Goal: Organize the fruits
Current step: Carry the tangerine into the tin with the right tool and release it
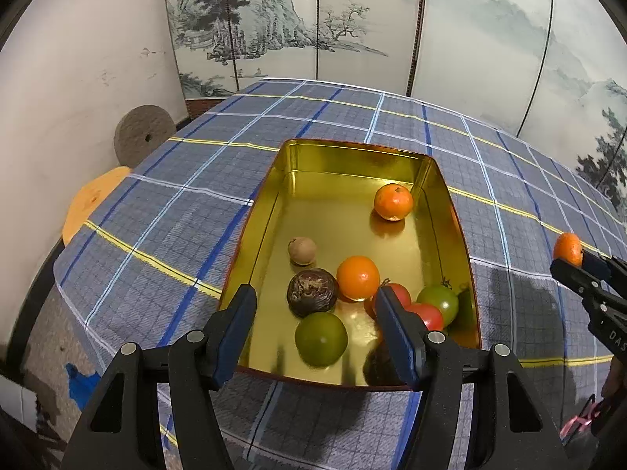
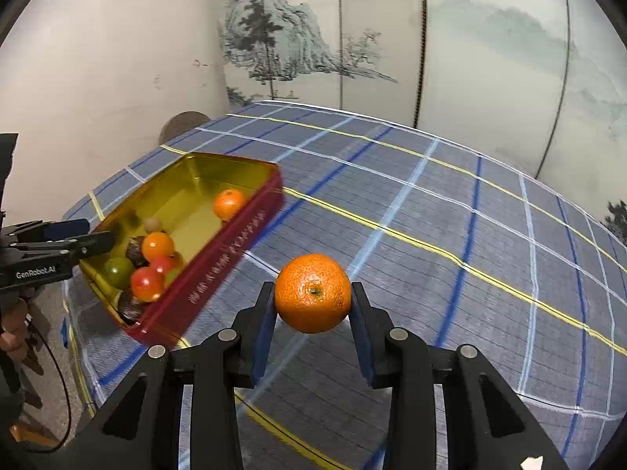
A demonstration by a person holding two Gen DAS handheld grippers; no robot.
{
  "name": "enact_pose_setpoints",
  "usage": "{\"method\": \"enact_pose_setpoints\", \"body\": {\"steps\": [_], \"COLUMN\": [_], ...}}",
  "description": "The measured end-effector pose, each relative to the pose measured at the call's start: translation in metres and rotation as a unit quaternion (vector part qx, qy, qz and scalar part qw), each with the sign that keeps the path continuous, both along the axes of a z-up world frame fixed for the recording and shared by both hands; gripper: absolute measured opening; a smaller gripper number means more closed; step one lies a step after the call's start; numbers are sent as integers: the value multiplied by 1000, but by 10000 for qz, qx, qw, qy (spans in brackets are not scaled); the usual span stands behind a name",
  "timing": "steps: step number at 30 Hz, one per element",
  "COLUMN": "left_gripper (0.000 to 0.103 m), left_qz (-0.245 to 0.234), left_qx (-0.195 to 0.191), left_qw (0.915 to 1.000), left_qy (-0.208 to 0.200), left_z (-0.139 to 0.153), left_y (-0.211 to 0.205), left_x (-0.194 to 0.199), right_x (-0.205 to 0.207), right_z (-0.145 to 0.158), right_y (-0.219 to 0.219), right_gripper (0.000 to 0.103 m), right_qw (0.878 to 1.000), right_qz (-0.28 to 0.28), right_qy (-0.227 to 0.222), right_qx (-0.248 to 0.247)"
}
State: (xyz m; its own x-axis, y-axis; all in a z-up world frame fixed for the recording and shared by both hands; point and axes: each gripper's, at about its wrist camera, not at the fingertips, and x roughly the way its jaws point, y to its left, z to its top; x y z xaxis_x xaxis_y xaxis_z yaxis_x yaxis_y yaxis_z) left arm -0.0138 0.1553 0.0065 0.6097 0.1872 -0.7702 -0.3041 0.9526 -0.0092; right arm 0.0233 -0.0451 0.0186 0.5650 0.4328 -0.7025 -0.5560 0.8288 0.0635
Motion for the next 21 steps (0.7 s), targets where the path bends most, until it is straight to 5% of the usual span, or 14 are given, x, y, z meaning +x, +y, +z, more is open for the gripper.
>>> {"method": "enact_pose_setpoints", "body": {"steps": [21], "left_gripper": [64], "left_qz": [290], "left_qx": [69], "left_qw": [9995], "left_qy": [-76], "left_z": [6], "left_y": [20], "left_x": [-14], "right_x": [-19], "right_z": [8], "right_y": [79], "right_gripper": [33], "right_qw": [9955], "right_qz": [941], "right_qy": [3], "right_qx": [126]}}
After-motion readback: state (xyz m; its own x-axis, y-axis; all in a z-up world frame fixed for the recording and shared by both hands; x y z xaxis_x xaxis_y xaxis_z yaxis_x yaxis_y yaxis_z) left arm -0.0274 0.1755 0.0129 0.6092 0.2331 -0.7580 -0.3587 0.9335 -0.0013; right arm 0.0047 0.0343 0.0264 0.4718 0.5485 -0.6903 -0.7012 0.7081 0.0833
